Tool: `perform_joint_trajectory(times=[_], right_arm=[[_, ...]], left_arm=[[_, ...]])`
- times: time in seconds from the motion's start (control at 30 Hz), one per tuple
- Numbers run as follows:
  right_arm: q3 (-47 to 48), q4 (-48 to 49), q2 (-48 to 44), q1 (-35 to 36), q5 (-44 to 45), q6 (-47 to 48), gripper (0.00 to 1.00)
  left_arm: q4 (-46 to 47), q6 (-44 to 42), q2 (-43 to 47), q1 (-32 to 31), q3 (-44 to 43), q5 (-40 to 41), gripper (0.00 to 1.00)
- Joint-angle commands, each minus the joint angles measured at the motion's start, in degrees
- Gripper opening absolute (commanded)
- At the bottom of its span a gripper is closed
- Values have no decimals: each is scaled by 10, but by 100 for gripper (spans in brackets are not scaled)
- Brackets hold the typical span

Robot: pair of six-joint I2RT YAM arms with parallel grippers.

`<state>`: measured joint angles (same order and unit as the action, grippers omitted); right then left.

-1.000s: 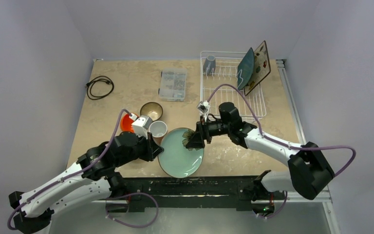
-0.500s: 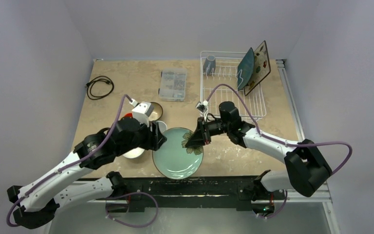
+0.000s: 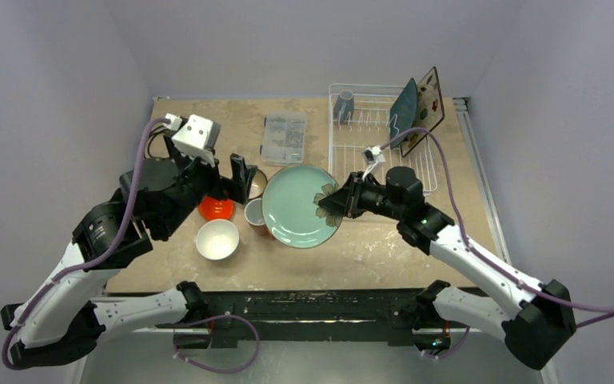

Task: Load the mixed dishes into the dish rack
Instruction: Pick up the plate at the center of the board, then insert the plate into the dish rack.

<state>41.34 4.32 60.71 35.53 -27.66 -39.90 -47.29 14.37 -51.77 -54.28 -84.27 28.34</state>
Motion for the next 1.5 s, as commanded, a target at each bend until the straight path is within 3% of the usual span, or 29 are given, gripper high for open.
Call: perform_joint_trajectory(times=[0.0,0.17,0.27,0.37,0.6,0.9,1.17,1.47], right_arm=[[24,-41,-116,-4,261,-40,0],[-23,-102,-272,-4,494,-102,0],[-13,-160,-292,-4,602,-113,0],[28,-227,-270,-4,662,-94,0],[94,-205,-184,-4,707,8,0],[157,-176,-90,-4,732,67,0],[161,-163,-80,-4,751,99,0],[183,-98,-17,-4,824,220,0]], left_arm=[[96,-167,-25,1,-33,73,100],[223,-304,-46,1,47,143,100],[295,-344,-47,1,130,177,99],[296,-317,-27,1,165,157,99],[329,-300,-4,1,207,125,99],[333,-295,-22,1,213,128,97],[354,-304,-30,1,225,136,97],[346,-296,-51,1,221,140,96]])
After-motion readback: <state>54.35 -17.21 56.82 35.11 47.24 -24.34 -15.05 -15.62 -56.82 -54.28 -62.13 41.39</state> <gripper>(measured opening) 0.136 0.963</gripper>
